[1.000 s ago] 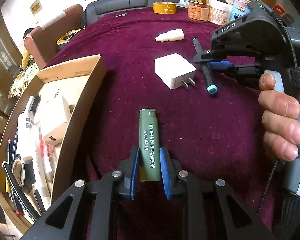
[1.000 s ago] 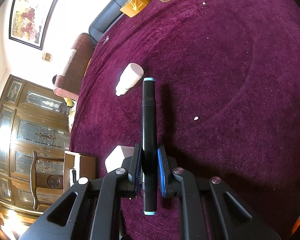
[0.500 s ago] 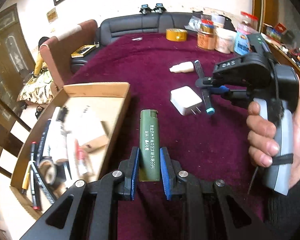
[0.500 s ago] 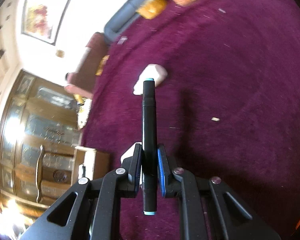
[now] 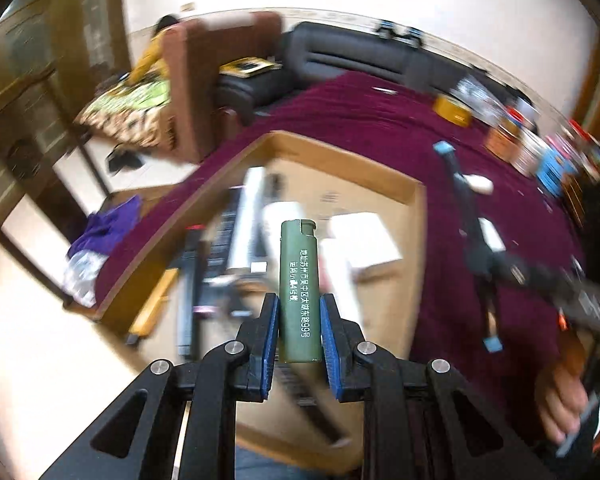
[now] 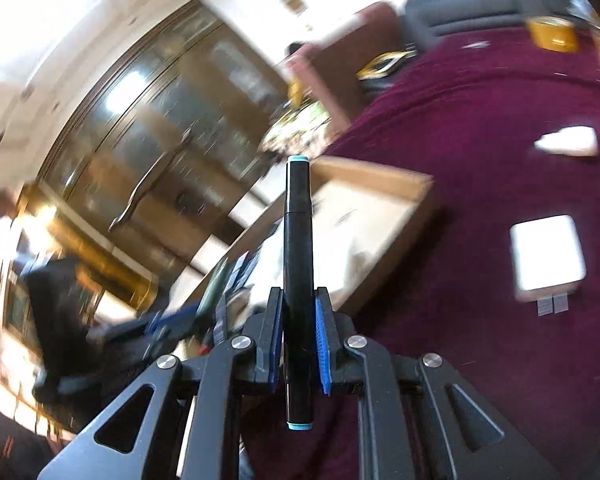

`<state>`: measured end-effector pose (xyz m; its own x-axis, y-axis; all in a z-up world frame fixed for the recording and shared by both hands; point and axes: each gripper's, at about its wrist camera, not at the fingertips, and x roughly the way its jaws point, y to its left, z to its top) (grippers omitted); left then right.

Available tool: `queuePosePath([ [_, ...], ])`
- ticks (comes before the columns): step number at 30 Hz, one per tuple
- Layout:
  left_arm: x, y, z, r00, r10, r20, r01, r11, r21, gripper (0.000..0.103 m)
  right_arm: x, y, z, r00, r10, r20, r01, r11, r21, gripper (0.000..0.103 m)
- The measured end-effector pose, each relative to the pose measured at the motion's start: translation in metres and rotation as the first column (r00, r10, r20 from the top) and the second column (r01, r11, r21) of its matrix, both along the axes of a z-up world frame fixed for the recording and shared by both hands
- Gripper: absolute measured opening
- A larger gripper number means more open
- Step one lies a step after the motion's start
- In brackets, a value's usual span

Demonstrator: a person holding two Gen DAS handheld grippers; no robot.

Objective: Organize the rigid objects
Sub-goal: 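Carry the blue-capped marker and green battery into the tray and open both tools, then withdraw both tools from the tray toward the white bottle and charger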

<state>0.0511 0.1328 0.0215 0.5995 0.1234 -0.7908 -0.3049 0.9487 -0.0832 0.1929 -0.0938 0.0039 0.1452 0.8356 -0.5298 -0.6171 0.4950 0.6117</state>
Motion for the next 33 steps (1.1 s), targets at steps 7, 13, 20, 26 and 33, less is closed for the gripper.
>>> queuePosePath([
  [7,-0.007,0.053,-0.014,0.994,0.105,-0.028,-0.106,0.993,-0.048,0.022,-0.032,0.069,0.003,0.996,0.079,0.047,-0.074,0.992,-0.101,0.015],
  [13,-0.002,0.063,-0.032,0.993,0.097,-0.062,-0.102,0.992,-0.08,0.022,-0.048,0.101,-0.011,0.993,0.087,0.082,-0.067,0.973,-0.222,0.015],
  [20,0.006,0.058,-0.045,0.991,0.088,-0.098,-0.094,0.994,-0.058,0.022,-0.058,0.109,-0.024,0.992,0.067,0.105,-0.033,0.955,-0.295,0.015],
  [26,0.006,0.049,-0.045,0.992,0.082,-0.092,-0.083,0.997,-0.004,0.023,-0.059,0.114,-0.025,0.991,0.049,0.125,-0.008,0.951,-0.309,0.015],
  [33,0.004,0.048,-0.041,0.996,0.059,-0.067,-0.061,0.998,-0.024,0.058,-0.06,0.1,-0.016,0.994,0.017,0.11,0.01,0.97,-0.243,0.04],
])
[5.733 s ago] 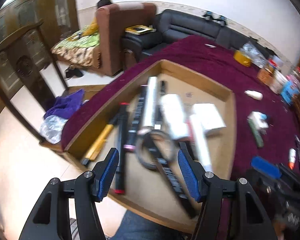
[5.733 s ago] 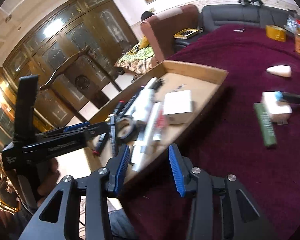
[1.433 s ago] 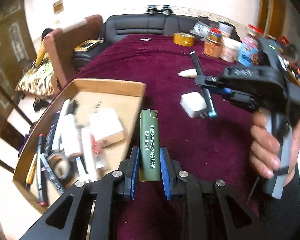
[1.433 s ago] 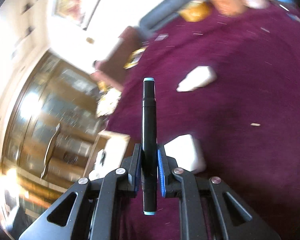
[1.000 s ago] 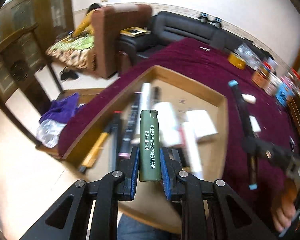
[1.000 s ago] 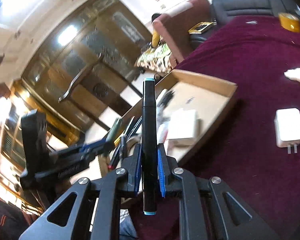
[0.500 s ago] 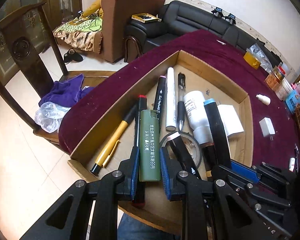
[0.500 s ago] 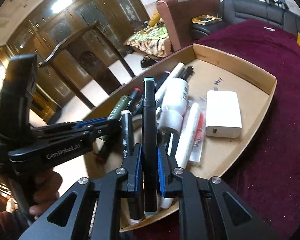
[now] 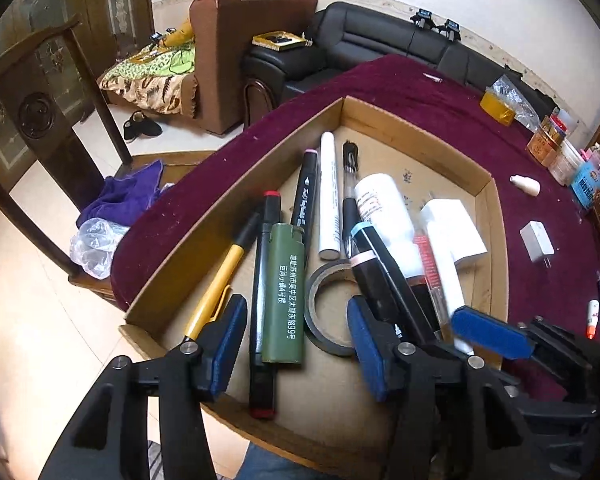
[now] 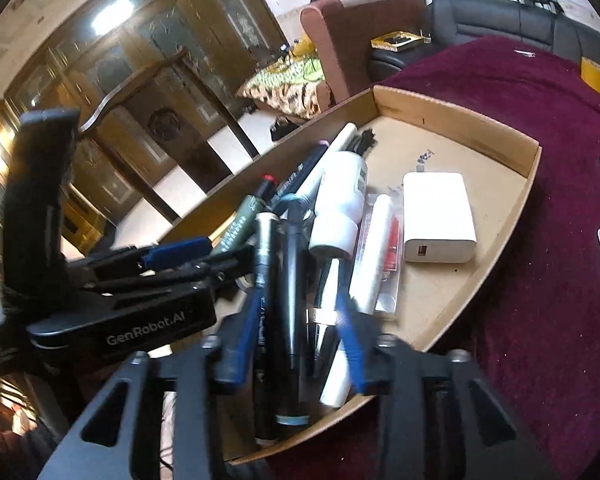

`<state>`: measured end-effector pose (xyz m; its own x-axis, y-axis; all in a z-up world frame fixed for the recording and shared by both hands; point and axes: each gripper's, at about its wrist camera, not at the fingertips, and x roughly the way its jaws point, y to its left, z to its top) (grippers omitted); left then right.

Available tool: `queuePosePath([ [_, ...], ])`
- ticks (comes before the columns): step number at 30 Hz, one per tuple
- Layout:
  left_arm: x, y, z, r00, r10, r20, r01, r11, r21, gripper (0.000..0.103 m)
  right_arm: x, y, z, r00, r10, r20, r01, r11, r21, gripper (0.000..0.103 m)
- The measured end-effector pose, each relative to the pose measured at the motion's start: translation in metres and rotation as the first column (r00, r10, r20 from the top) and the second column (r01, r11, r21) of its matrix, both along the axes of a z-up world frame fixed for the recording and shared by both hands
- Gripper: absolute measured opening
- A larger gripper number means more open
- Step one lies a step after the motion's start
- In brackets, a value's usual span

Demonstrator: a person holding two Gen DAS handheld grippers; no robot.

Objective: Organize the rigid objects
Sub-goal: 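Withdraw both tools from the tray toward the white bottle and charger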

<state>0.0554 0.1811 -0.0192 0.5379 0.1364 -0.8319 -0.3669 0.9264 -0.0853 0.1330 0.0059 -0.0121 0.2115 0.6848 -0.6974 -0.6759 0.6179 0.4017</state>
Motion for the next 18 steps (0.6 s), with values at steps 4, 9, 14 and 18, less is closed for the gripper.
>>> queuePosePath([
  [4,-0.009,-0.005,0.01,0.998,0.062,0.032,-0.065,0.993,0.099,0.063,-0.007,-0.026,0.012,0.999,-0.033,0.012,0.032,0.997,0.066,0.046],
  [9,-0.015,-0.033,0.022,0.997,0.041,0.058,-0.053,0.974,0.218,0.075,-0.017,-0.066,0.008,0.992,-0.125,0.009,0.124,0.987,0.101,0.05],
  [14,-0.015,-0.074,0.035,0.995,-0.027,0.095,0.002,0.966,0.259,0.075,-0.015,-0.106,0.005,0.975,-0.221,-0.002,0.22,0.972,0.082,0.05],
  [18,-0.009,-0.103,0.04,0.989,-0.111,0.094,0.083,0.961,0.265,0.075,-0.013,-0.136,0.002,0.955,-0.295,-0.008,0.295,0.952,0.079,0.05],
])
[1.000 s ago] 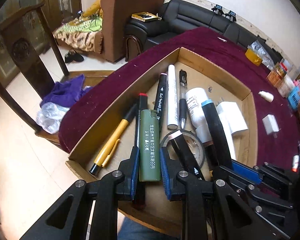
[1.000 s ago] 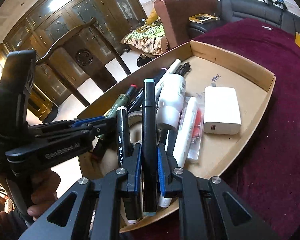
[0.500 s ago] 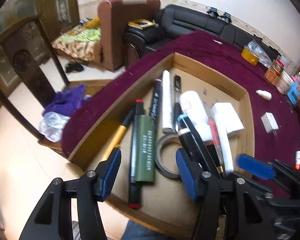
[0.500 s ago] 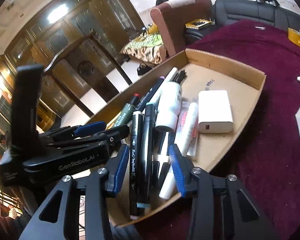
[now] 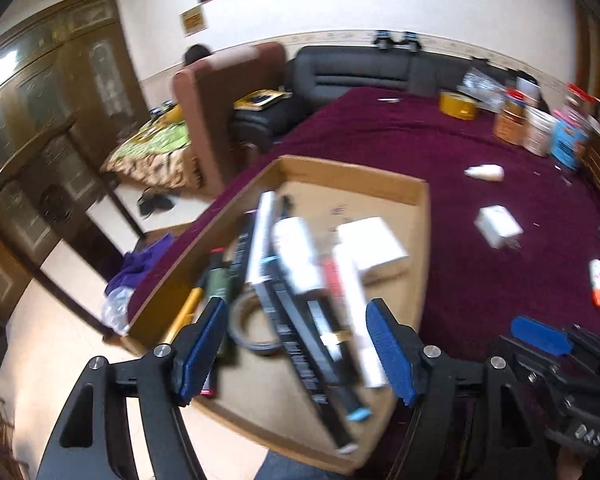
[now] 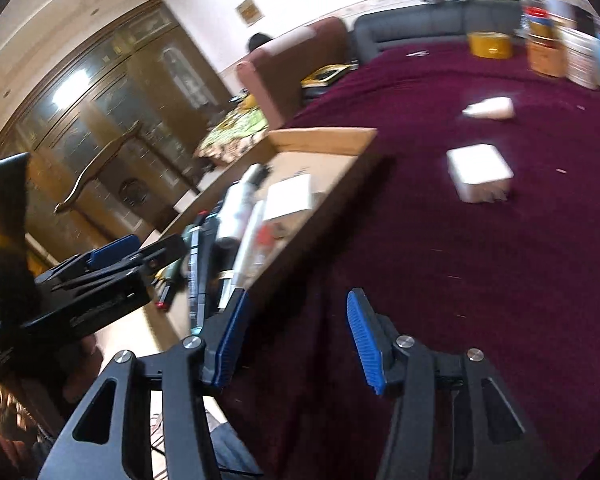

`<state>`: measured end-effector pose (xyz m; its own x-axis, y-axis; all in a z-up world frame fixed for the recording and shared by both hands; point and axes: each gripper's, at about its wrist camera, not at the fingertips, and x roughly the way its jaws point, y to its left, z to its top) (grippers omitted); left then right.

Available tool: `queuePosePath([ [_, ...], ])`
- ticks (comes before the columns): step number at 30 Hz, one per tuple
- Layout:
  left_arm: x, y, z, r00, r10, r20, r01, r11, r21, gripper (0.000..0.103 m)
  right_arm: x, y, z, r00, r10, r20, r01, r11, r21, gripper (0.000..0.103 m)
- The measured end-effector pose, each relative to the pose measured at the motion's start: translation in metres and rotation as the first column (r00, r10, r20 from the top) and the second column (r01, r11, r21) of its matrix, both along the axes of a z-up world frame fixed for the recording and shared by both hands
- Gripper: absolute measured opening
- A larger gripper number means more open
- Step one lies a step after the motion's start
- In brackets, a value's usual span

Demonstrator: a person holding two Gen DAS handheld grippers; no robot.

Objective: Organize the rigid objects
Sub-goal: 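Withdraw both tools from the tray toward the white bottle and charger, then grasp the orange-capped white bottle with the right tool while the left tool grasps the white charger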

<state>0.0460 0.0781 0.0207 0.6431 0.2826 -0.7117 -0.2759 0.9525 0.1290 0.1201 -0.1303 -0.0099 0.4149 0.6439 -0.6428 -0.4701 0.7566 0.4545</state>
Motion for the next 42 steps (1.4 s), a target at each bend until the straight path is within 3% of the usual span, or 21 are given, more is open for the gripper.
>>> queuePosePath([
  [10,0.007,-0.055,-0.001,0.992,-0.121,-0.028,0.121,0.993,-0.018,0.075,0.0,-0.056,-0.003,0.985,-0.173,0.014,0.174,0.984,-0.044,0.059],
  [21,0.009,-0.07,-0.004,0.988,-0.15,-0.041,0.149,0.989,-0.028,0.075,0.015,-0.112,-0.003,0.948,-0.317,0.013,0.317,0.944,-0.087,0.06],
  [36,0.015,-0.077,-0.015,0.977,-0.196,-0.079,0.188,0.977,-0.099,0.075,0.028,-0.19,0.003,0.824,-0.565,0.048,0.565,0.81,-0.159,0.06],
  [38,0.016,-0.077,-0.016,0.976,-0.2,-0.084,0.19,0.976,-0.109,0.075,0.028,-0.192,0.0,0.823,-0.567,0.027,0.565,0.812,-0.146,0.06],
  [42,0.014,-0.076,-0.014,0.979,-0.192,-0.07,0.185,0.978,-0.095,0.075,0.018,-0.175,0.006,0.868,-0.495,0.045,0.497,0.863,-0.091,0.06],
])
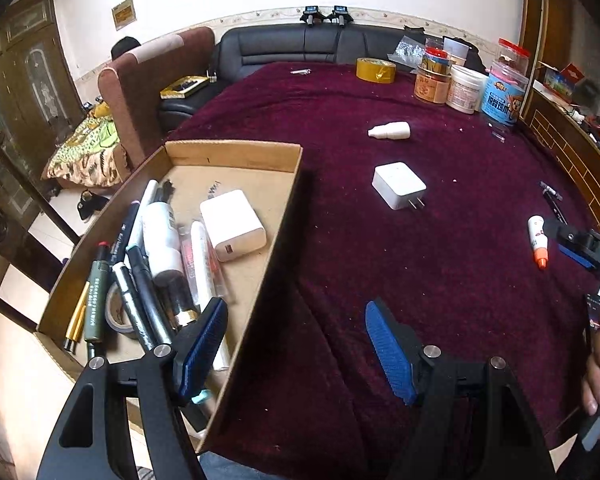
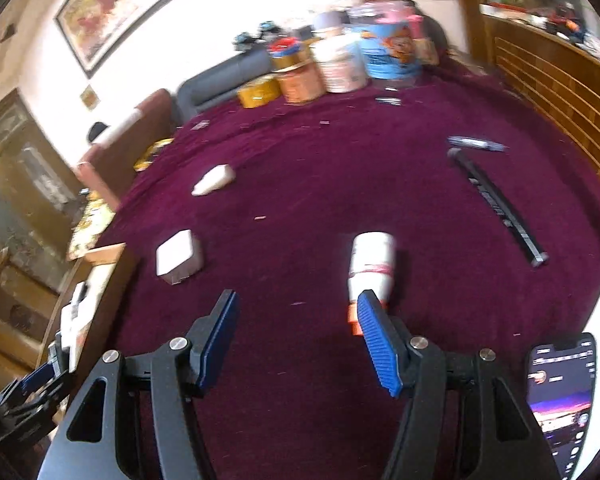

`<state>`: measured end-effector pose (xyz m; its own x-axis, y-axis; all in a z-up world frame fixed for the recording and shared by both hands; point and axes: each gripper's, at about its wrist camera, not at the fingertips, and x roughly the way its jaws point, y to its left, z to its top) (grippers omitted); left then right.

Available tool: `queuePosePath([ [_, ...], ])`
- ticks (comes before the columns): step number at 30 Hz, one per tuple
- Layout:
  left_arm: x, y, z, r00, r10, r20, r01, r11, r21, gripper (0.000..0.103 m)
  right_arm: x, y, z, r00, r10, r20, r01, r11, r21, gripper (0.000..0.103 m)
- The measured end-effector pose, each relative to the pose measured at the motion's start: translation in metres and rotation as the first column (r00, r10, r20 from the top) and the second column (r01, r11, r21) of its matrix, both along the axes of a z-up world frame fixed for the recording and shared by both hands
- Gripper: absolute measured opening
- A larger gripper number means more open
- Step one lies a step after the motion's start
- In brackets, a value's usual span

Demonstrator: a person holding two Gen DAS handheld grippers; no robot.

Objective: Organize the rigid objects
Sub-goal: 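Grasp the orange-capped white bottle with the right tool while the left tool grasps the white charger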

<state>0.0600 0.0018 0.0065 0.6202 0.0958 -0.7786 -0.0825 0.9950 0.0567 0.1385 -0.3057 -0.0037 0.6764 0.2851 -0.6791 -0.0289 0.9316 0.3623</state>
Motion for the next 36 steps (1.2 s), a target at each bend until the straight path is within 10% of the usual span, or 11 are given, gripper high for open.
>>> queuePosePath([
  [11,-0.012,0.011,0.003,0.998,0.054,0.034,-0.056,0.997,0.061,0.075,-0.027,0.063,0.035,0.968,0.223,0.118,-0.224,0.975,-0.003,0.06],
  [33,0.069,-0.026,0.0,0.988,-0.135,-0.073,0.134,0.991,-0.014,0.075,0.047,-0.032,-0.037,0.981,-0.17,-0.09,0.165,0.985,-0.056,0.06],
  [36,0.105,-0.032,-0.012,0.978,-0.133,-0.158,0.127,0.991,-0.051,0.075,0.053,-0.03,-0.046,0.977,-0.182,-0.111,0.172,0.981,-0.089,0.047],
])
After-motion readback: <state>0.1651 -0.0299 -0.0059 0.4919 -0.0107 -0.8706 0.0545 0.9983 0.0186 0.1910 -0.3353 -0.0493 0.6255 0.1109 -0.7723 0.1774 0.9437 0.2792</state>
